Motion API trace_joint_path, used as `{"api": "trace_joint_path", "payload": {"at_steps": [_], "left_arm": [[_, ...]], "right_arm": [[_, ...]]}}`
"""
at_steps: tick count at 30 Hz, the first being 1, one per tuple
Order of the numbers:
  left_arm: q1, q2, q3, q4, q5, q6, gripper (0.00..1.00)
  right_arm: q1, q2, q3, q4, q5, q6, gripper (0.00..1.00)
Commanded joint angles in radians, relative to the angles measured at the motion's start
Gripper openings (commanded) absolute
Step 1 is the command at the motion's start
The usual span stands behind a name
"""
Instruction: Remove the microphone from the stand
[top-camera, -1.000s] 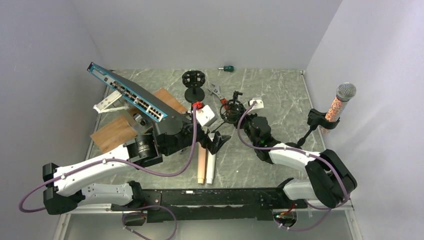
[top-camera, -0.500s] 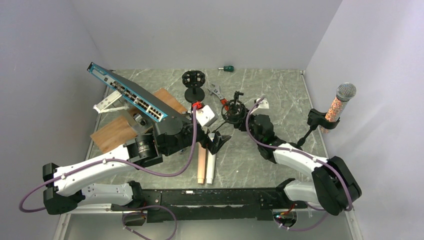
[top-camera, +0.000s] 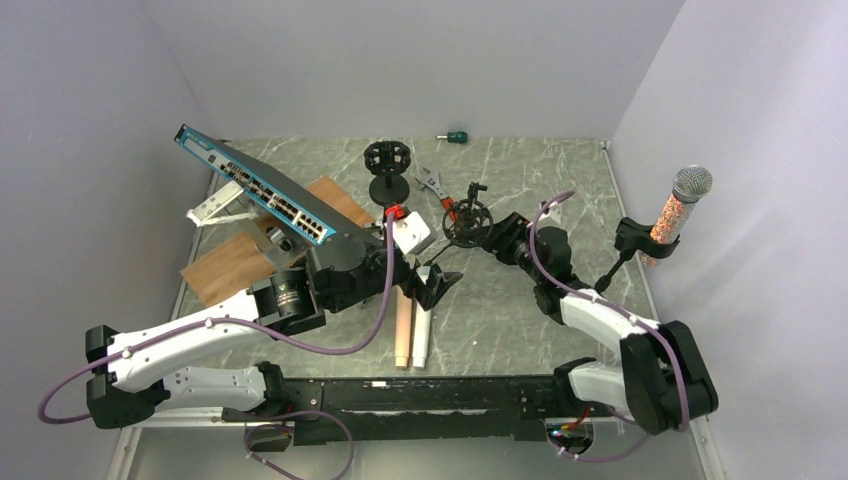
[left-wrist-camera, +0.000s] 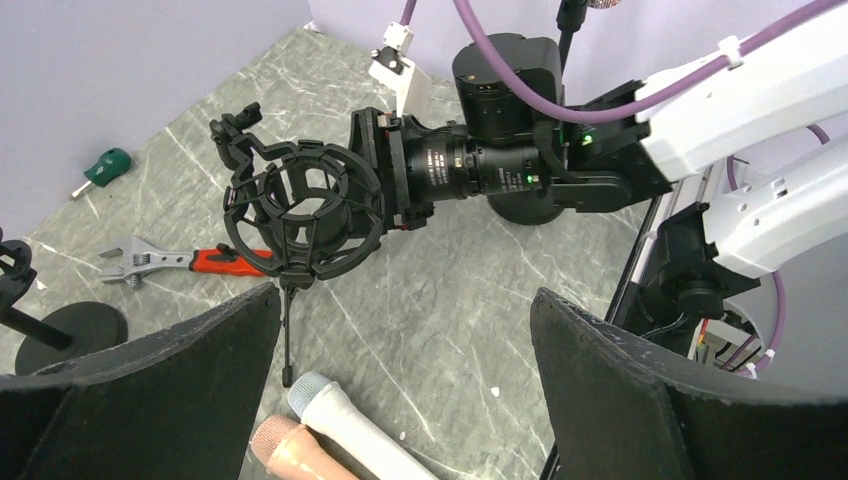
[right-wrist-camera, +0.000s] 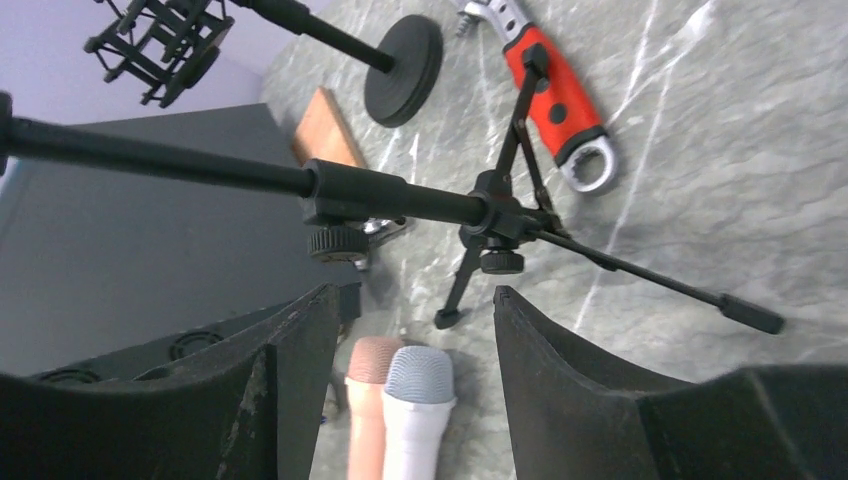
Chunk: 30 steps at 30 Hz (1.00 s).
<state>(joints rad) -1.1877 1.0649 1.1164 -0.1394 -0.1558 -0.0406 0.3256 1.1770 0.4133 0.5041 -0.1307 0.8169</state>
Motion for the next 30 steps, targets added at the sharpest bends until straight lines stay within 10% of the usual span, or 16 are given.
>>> {"api": "trace_joint_path", "payload": {"at_steps": [1,8,17,26,30], "left_arm": [[-0.010,0.002,0.002,0.031,-0.015,0.009,0.97],[-0.013,0.000,-0.001,0.035,-0.019,0.010,0.96],[-0.021,-0.006,0.000,0.034,-0.022,0.013,0.96],[-0.027,-0.018,0.001,0.033,-0.023,0.017,0.96],[-0.030,-0.019,-0.001,0.035,-0.028,0.020,0.96]], "right_arm": [[-0.033,0.093,0.004,0.234,-0.189,0.191,0.60],[-0.034,0.245,-0.017,0.560,-0.259,0.325,0.57],[-0.034,0.281,0.013,0.535,-0.199,0.299,0.51],[-0.034,0.260,0.016,0.456,-0.175,0.227,0.00],[-0.030,0.179,0.018,0.297,-0.123,0.100,0.00]]}}
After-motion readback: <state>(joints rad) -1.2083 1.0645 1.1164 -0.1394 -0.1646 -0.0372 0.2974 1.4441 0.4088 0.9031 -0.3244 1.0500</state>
